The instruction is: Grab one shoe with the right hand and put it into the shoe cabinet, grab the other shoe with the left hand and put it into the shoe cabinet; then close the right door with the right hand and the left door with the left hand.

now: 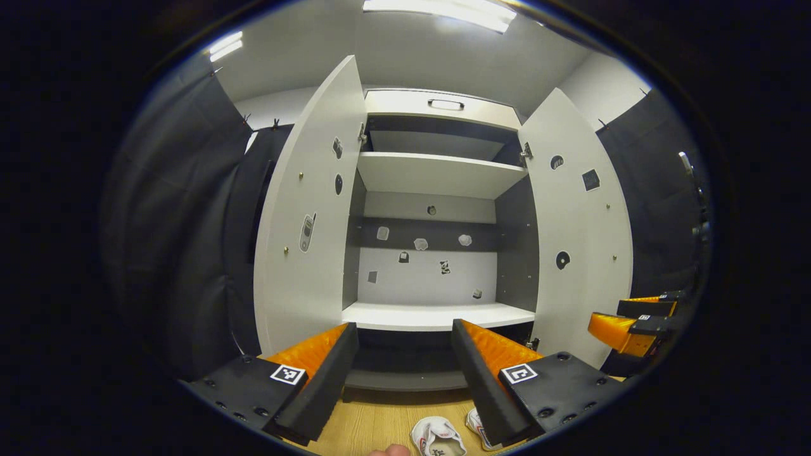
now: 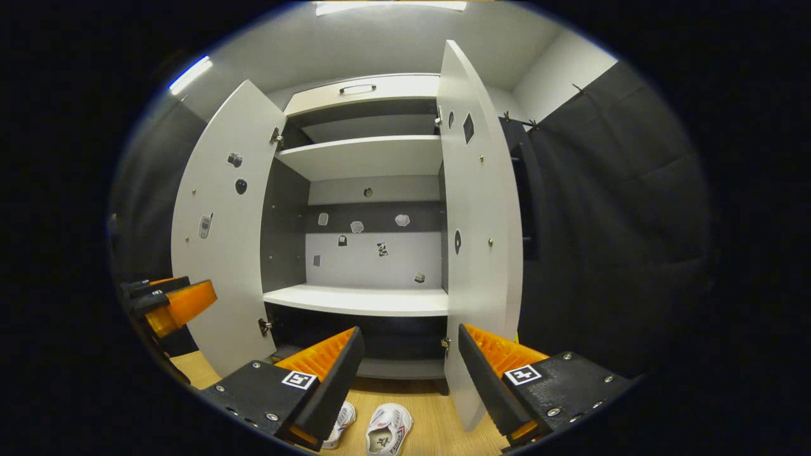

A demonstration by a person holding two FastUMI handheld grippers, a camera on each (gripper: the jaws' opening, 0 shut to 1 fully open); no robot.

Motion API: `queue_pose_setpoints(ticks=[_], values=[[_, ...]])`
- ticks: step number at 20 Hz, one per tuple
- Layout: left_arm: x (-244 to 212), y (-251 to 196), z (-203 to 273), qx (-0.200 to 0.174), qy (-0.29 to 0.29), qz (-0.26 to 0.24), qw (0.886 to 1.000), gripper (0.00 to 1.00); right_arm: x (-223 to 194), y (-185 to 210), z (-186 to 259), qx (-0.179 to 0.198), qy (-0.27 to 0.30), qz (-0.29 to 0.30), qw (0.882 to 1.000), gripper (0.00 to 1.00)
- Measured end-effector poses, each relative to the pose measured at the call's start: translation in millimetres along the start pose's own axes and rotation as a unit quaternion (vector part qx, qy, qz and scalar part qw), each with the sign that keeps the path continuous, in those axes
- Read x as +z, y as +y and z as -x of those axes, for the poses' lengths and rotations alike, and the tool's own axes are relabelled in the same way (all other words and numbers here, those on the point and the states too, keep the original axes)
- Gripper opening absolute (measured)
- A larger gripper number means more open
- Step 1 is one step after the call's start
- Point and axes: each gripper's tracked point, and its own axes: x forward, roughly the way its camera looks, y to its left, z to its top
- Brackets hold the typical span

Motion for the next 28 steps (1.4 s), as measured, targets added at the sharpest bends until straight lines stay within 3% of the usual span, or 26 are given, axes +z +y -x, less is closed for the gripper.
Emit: queue_pose_setpoints(ticks=[3,6,10,13,18,22,24,28], values=[[-1.2,1.4,2.5,0.002,0.001,0.001,1.000,0.96,-46.6,9.8,-12.9,0.014,0.040,0.014,0.999,0.92],[-2.4,3.2,5.7,0.003,0.002,0.005,1.000,0.96,-120.2,14.5,-24.7,0.021,0.104,0.034,0.994,0.92],[-4.0,7.6,9.9,0.007,0.005,0.002,1.000,0.96,-229.9,20.5,-25.4,0.031,0.223,0.019,0.974,0.93],[-8.4,12.5,11.8,0.012,0.012,0.002,1.000,0.96,-280.0,13.4,-18.7,0.023,0.277,0.034,0.960,0.93],[-13.6,18.9,14.0,0.020,0.022,0.004,1.000,0.96,-331.6,4.7,-28.4,0.013,0.319,0.079,0.944,0.93],[-16.3,19.8,12.5,0.023,0.027,0.000,0.999,0.96,-345.6,1.5,-50.8,0.009,0.326,0.062,0.943,0.90],[-17.1,19.2,12.0,0.023,0.029,0.000,0.999,0.96,-352.2,6.2,-62.2,0.014,0.325,0.047,0.944,0.84],[-19.4,12.8,11.2,0.020,0.034,-0.002,0.999,0.96,-362.7,17.3,-74.1,0.027,0.324,0.034,0.945,0.60]])
